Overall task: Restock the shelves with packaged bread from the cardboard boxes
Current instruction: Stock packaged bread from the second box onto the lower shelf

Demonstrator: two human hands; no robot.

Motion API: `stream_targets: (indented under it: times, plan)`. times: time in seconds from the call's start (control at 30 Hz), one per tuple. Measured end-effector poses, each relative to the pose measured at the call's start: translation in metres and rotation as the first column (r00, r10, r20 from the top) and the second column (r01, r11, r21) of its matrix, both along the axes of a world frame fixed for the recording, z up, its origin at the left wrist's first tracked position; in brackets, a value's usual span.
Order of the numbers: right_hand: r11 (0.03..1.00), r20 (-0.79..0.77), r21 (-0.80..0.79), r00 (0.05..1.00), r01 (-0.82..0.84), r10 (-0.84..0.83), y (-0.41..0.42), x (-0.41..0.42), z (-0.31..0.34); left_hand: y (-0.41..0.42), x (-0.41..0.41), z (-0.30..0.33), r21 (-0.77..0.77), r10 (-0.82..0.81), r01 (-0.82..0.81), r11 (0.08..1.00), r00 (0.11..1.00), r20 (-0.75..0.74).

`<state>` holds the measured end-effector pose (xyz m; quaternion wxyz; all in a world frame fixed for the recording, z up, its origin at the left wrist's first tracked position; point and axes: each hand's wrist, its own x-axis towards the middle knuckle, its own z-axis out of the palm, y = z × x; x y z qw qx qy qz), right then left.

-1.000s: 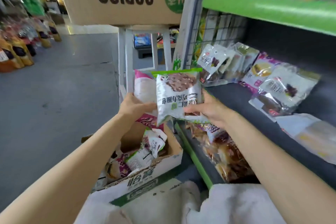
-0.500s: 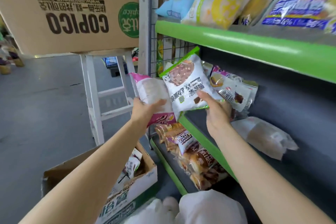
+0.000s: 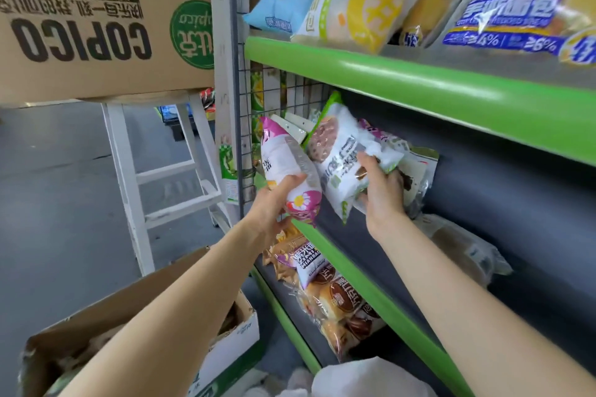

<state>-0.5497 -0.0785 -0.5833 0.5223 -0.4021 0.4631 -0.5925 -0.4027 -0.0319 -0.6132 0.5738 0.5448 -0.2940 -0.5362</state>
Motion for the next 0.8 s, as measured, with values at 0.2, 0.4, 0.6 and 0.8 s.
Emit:
stream_targets:
  times: [0.2, 0.4, 0.6, 0.8]
  plan:
    - [0.894, -0.662, -0.447, 0.663, 0.024, -0.349, -0.004, -0.026, 0.018, -0.034, -0.006, -0.015, 0.025, 0.139, -0.176, 0.984, 0.852, 0.505]
    - [0.932, -0.874, -0.355, 0.327, 0.071, -0.358, -0.026, -0.045, 0.04, -0.077, -0.018, -0.013, 0.037, 0.057, -0.187, 0.982, 0.474, 0.879]
    - [0.963, -0.948, -0.27, 0.175, -0.004, -0.266, -0.052, -0.058, 0.049, -0.126, -0.016, -0.015, 0.01, 0.052, -0.216, 0.976, 0.279, 0.959]
    - [0.973, -0.965, -0.229, 0.136, -0.018, -0.224, -0.064, -0.064, 0.042, -0.143, -0.022, -0.02, -0.021, 0.045, -0.101, 0.995, 0.239, 0.97]
